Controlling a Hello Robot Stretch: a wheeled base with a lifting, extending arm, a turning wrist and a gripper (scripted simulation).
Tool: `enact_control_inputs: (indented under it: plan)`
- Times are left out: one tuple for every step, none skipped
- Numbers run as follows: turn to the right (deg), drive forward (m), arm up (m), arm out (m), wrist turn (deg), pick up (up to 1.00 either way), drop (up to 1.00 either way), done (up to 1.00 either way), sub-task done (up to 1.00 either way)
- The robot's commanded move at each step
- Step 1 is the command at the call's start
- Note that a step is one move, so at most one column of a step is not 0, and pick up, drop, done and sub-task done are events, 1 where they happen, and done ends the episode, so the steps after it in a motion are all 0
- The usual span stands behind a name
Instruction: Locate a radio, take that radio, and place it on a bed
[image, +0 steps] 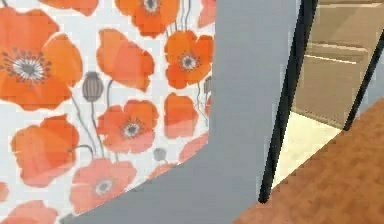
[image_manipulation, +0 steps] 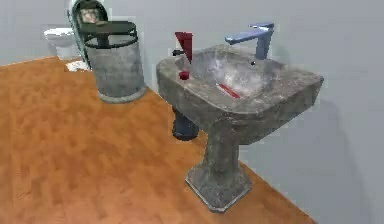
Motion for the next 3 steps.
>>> enact_control_inputs:
  plan:
    - [45.0,0.00,0.00,0.00,0.0,0.00,0.00,0.00,0.00]
    - [0.0,1.00,0.00,0.00,0.0,0.00,0.00,0.00,0.00]
    - [3.0,0.00,0.00,0.00,0.0,0.00,0.00,0.00,0.00]
